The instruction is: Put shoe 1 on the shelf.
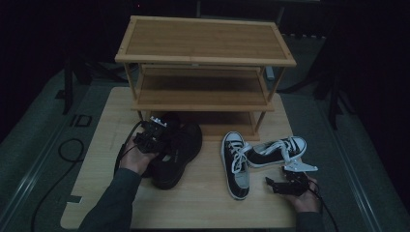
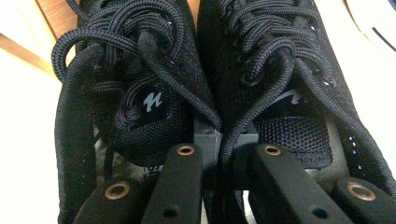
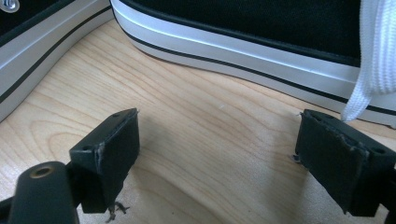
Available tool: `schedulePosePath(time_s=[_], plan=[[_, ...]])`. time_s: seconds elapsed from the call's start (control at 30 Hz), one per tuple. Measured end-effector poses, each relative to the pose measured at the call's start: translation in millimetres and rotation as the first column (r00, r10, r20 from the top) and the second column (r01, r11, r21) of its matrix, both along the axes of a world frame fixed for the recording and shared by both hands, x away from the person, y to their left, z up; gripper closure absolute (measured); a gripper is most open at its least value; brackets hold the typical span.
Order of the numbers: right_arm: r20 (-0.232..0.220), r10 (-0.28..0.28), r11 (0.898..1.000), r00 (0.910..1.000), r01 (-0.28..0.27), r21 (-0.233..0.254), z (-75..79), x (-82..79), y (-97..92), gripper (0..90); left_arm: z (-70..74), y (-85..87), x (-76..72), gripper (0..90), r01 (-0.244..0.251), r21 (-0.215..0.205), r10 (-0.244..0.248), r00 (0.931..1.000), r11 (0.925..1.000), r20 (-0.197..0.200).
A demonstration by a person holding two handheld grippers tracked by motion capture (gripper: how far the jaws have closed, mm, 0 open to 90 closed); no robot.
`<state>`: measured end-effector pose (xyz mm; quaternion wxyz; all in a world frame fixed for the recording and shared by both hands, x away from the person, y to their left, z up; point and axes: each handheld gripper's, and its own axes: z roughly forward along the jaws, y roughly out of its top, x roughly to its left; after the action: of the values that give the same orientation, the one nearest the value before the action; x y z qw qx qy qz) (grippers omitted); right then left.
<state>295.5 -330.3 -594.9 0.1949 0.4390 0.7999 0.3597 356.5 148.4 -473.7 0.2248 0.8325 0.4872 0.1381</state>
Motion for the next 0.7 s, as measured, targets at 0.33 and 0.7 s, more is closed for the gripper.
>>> schedulePosePath(time_s=[0.33,0.7], plan=[[0.0,0.0,1.0,1.0,0.0,0.0,0.0,0.0,0.0,13.5,-1.9,-14.9,11.3,85.7,-0.026,0.014,0.026,0.9995,0.9996,0.018],[0.0,0.0,1.0,1.0,0.0,0.0,0.0,0.0,0.0,13.5,-3.3,-32.7,27.6,85.7,-0.048,0.049,0.045,0.9979,0.9976,0.046]])
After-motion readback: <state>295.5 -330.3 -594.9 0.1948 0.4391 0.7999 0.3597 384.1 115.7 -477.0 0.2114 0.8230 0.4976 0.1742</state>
